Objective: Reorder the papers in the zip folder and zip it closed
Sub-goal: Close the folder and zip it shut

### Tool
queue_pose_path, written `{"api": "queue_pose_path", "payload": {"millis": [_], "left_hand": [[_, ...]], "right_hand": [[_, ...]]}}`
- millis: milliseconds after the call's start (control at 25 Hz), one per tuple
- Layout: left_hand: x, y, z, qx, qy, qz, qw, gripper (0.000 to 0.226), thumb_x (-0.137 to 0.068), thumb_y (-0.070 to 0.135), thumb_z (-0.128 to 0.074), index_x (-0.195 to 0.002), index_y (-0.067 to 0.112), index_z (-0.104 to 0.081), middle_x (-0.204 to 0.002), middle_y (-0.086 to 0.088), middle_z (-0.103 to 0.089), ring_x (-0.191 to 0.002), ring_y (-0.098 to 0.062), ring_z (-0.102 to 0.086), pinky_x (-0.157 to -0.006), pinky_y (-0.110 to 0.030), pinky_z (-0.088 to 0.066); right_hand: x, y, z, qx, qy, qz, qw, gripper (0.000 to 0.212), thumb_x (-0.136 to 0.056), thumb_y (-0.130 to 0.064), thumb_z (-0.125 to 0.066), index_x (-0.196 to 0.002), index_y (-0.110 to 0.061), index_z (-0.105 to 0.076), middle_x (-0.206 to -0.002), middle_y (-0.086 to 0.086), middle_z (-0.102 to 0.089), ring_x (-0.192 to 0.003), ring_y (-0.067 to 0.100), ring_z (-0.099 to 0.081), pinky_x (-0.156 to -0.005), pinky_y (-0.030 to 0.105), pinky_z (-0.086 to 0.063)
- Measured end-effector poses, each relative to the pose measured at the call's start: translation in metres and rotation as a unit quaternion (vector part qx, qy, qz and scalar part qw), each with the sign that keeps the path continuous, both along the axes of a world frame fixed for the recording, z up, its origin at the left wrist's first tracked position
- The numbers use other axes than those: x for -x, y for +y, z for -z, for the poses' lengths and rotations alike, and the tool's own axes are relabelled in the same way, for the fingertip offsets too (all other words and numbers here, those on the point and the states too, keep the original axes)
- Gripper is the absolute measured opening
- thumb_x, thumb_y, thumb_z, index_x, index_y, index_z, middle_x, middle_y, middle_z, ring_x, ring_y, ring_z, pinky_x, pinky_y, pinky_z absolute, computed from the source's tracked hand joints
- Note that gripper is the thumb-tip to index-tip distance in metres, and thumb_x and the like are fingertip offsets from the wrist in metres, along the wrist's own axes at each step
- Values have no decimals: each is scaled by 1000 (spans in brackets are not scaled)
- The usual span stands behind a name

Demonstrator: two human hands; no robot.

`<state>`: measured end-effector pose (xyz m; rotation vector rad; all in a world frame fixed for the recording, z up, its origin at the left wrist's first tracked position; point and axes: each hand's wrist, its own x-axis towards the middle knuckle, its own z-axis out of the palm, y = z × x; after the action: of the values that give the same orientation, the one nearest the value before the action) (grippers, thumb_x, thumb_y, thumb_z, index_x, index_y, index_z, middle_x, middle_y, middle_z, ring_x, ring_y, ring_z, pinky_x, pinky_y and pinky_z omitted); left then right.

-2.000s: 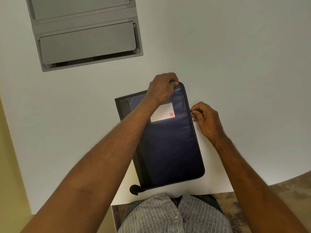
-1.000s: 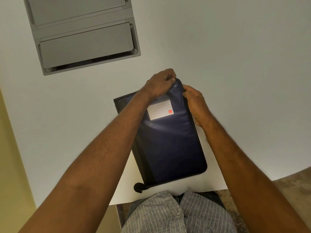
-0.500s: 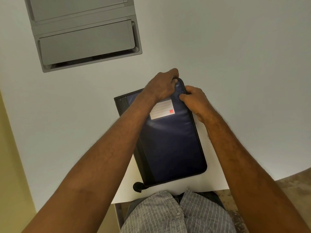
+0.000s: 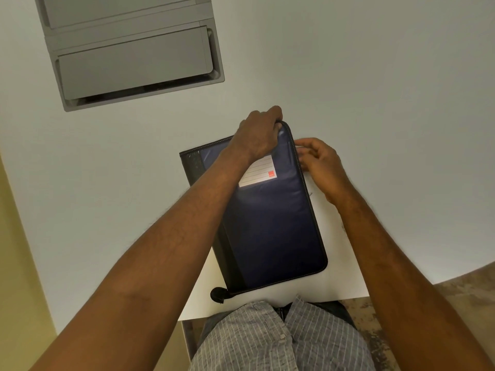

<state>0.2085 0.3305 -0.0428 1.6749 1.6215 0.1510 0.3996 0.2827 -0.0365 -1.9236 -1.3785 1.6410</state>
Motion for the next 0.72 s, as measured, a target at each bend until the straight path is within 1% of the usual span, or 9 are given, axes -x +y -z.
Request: {"api": "queue_pose_path", "payload": {"millis": [80,120,200,280,360,440,520,600,720], "left_hand": [[-6,-3,3,-28,56,-4,998,16,-105,20,-45,-113,11,-56,-99,-8,-66,-94,-29,-56,-80,-40,-40],[-10,-5,5,-38,77,-10,996,18,-105,21,-45,-115,12,-56,-102,-8,-66,-97,-29,-55,-81,-39,-36],[-16,-10,8,-44,89,-32,995,21,-105,26,-48,-118,13,-56,-109,-7,-63,-103,-28,-53,-81,-38,-33],[-19,-16,10,-37,71,-64,995,26,-102,33,-54,-121,15,-58,-116,-7,-59,-108,-27,-49,-83,-37,-31],[-20,-19,12,-34,55,-85,994,30,-99,37,-59,-121,17,-59,-120,-7,-56,-111,-26,-47,-85,-36,-31],[-21,-20,13,-37,51,-97,993,29,-98,37,-60,-120,18,-60,-121,-6,-56,-113,-26,-47,-87,-35,-30],[-22,-18,13,-37,46,-114,992,25,-100,34,-58,-118,18,-62,-120,-5,-57,-114,-25,-48,-88,-35,-31],[-24,-17,13,-34,41,-127,991,22,-102,32,-54,-115,18,-64,-118,-4,-59,-113,-25,-50,-90,-36,-32],[-25,-15,13,-30,36,-139,989,21,-102,31,-54,-113,18,-66,-117,-3,-62,-113,-24,-51,-90,-36,-33]], "right_hand": [[-20,-19,7,-54,-72,-77,993,30,-103,-4,-53,-124,-21,-67,-112,-12,-67,-99,2,-65,-96,24,-55],[-29,-30,11,-78,-109,-124,983,35,-99,3,-54,-123,-19,-68,-114,-9,-65,-101,4,-62,-98,26,-54],[-43,-53,19,-108,-152,-185,965,40,-92,8,-60,-124,-16,-66,-121,0,-60,-113,14,-54,-98,27,-49],[-51,-67,26,-123,-162,-207,957,36,-90,2,-67,-122,-16,-65,-127,6,-55,-119,18,-45,-97,28,-42],[-57,-74,29,-130,-159,-215,955,30,-90,-4,-71,-116,-17,-66,-126,6,-52,-118,12,-37,-96,28,-40],[-64,-78,30,-131,-159,-224,953,25,-90,-8,-75,-112,-17,-68,-124,4,-52,-117,8,-33,-95,26,-39],[-70,-82,31,-138,-160,-233,949,15,-92,-12,-75,-106,-17,-71,-120,2,-53,-115,8,-34,-92,25,-39],[-75,-85,31,-150,-143,-222,953,6,-98,-16,-69,-102,-15,-72,-115,4,-58,-112,10,-39,-90,27,-41],[-77,-92,35,-177,-113,-190,959,20,-102,-22,-53,-102,-9,-68,-104,7,-63,-100,15,-50,-88,35,-49]]}}
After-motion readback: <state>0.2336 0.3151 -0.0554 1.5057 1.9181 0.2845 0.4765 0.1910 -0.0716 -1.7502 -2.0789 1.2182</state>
